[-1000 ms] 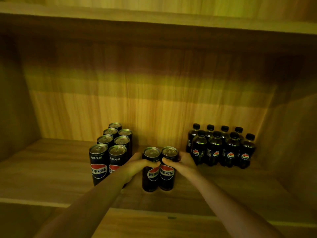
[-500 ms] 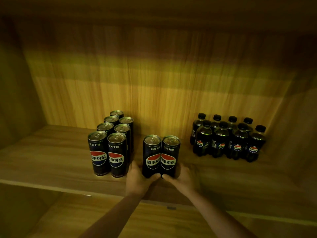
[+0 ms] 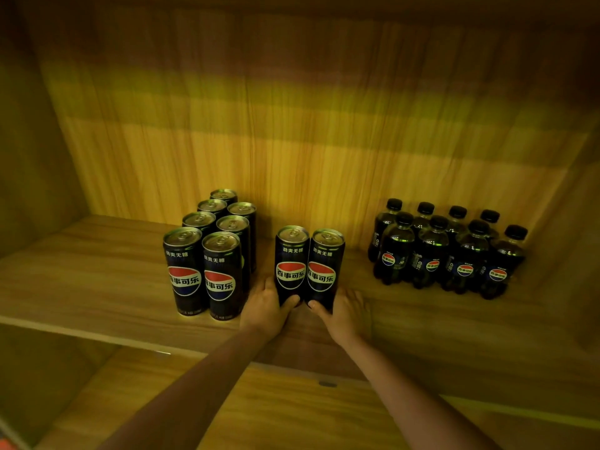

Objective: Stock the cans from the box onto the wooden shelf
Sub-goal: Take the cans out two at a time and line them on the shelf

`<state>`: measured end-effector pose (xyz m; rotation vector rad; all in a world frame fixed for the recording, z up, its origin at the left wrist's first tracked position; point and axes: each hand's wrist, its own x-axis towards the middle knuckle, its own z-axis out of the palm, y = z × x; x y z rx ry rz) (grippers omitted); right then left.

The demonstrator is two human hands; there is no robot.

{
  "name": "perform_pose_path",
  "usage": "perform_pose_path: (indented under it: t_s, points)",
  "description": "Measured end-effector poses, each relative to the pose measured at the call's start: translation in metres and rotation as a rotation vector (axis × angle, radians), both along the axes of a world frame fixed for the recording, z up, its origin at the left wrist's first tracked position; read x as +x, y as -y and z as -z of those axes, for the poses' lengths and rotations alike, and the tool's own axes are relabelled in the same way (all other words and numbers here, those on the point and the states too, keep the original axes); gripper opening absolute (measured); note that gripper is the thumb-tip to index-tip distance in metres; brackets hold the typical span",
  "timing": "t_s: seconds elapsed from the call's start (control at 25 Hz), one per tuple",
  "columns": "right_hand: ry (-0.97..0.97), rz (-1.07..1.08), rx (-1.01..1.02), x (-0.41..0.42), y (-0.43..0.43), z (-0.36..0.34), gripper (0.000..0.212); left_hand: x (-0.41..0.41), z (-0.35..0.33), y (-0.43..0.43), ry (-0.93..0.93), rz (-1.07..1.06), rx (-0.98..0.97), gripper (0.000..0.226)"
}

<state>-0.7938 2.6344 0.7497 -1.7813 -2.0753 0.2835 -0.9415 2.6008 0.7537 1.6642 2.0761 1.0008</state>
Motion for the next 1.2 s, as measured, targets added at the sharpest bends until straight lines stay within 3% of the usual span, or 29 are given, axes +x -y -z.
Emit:
perform_pose_path:
  t_s: [0.44,0.68,0.8,0.92,1.0,1.08,1.2]
  points:
    - [-0.031,-0.007,-0.011,-0.003,-0.013,0.003,0.061,-0.004,0.005,-0.018,0.079,0.05,-0.055,0.068]
    - [-0.215,-0.031,-0.113,0.011,0.002,-0.022,0.093,0.0,-0.008,0.005,0.153,0.039,0.075,0.085]
    - [-0.155,-0.094,0.124,0.023,0.022,-0.062,0.093,0.008,-0.038,0.04,0.041,0.085,0.252,0.087]
    - [-0.124,-0.155,0.384,0.021,0.045,-0.115,0.095,0.005,-0.09,0.074,-0.196,0.068,0.494,0.08]
    - [-0.093,-0.188,0.494,0.007,0.062,-0.147,0.09,-0.011,-0.126,0.091,-0.368,0.038,0.544,0.08]
    - [-0.05,-0.247,0.511,-0.018,0.079,-0.169,0.085,-0.039,-0.15,0.107,-0.509,-0.001,0.414,0.086]
    - [0.036,-0.356,0.422,-0.069,0.106,-0.182,0.083,-0.098,-0.159,0.144,-0.534,-0.055,0.109,0.091]
